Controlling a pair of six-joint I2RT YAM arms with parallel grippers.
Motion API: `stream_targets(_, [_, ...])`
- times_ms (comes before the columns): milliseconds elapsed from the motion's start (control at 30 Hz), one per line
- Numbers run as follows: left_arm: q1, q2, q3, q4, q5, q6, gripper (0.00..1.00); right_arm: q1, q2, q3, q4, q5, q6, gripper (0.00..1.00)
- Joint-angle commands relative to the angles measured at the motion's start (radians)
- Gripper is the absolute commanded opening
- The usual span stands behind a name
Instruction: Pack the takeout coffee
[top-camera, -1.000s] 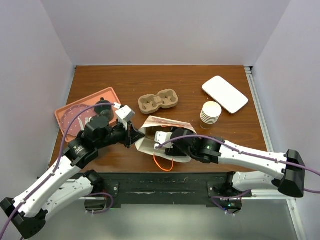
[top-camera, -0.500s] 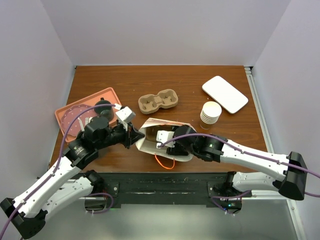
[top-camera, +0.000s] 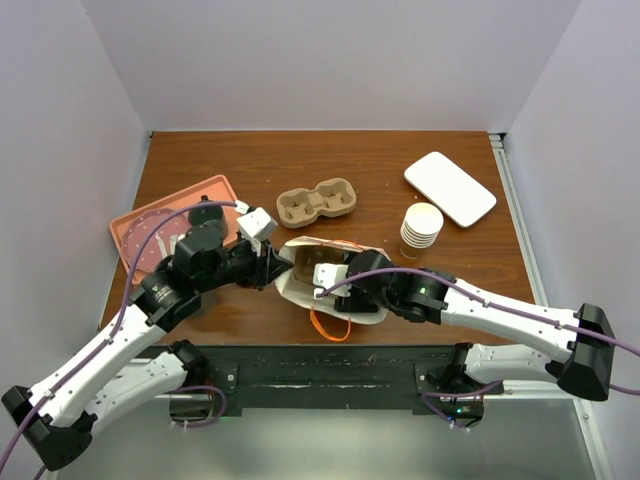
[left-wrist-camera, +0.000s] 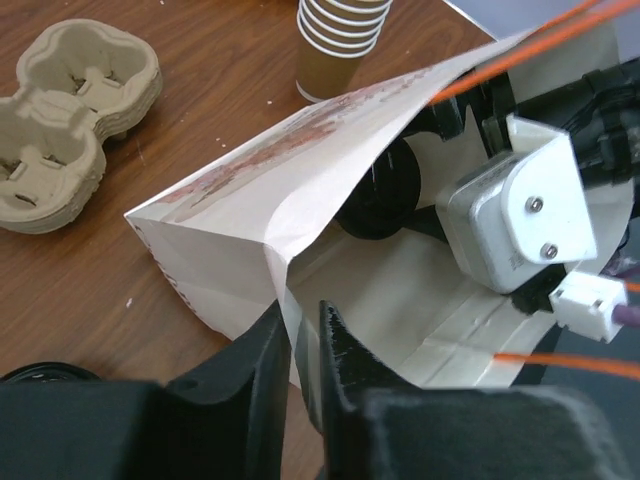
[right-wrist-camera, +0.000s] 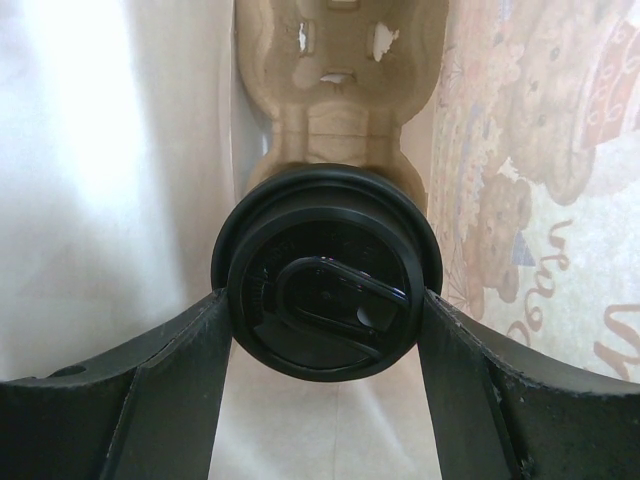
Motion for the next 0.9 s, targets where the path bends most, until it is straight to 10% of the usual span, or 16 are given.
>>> stream_targets(0, [-0.003, 0.015, 0.084, 0.005, -0.028, 0.020, 0.35, -0.005, 0.017, 0.025, 0.015, -0.001, -0.025, 0.27])
stream_targets(600, [-0.006, 0.067, 0.192, -0.307, 0.084, -0.144, 0.50, -0.003, 0.017, 0.016, 0.084, 0.037, 0.035, 0.25])
stream_targets(800, [-0.007, 0.124, 0.193, -0.287, 0.056, -0.171, 0.32, -0.002, 0.000, 0.006, 0.094, 0.062, 0.023, 0.25])
stream_targets(867, [-0.010, 0.140, 0.184, -0.255, 0.036, -0.155, 0.10, -0.003, -0.008, -0.006, 0.136, 0.068, -0.006, 0.25])
